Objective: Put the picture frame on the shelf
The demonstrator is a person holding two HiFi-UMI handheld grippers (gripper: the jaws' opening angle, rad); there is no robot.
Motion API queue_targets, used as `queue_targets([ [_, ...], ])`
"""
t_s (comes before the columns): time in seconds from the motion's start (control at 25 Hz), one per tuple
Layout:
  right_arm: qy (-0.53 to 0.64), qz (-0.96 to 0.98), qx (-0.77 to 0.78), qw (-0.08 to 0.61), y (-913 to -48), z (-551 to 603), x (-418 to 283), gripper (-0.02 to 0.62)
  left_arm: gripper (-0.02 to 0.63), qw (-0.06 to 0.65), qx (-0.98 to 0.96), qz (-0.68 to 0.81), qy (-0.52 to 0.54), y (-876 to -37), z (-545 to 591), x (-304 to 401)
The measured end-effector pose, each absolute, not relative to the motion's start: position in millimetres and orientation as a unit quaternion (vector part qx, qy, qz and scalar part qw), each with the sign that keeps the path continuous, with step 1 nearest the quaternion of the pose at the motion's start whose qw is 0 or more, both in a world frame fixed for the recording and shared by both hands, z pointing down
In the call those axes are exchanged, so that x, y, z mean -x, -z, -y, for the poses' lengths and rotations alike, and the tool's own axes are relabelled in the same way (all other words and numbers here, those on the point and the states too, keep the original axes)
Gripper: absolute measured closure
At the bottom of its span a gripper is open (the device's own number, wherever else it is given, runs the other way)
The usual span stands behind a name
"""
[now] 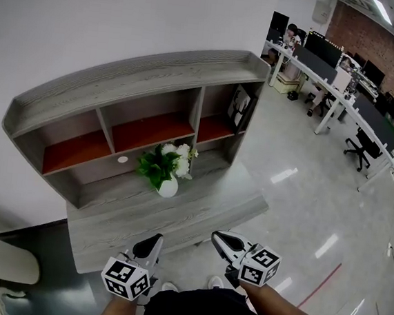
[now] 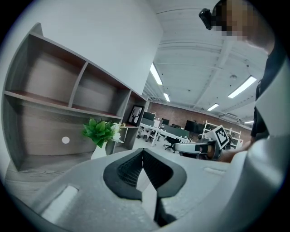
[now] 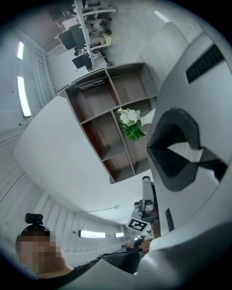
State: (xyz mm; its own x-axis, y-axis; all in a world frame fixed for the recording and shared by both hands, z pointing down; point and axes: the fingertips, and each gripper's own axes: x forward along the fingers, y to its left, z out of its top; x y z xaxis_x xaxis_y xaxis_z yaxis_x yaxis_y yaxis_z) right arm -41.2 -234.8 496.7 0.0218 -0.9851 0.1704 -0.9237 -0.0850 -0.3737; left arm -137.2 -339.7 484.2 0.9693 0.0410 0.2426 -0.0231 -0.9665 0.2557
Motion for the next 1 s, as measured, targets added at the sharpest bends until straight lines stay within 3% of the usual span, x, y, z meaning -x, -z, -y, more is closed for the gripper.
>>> queue_targets([
  [1.0, 0.199, -0.692, 0.690, 0.078, -505.5, 204.1, 8.5, 0.580, 0.597, 0.130, -0.983, 0.006, -0.127, -482.0, 296.7, 99.6],
])
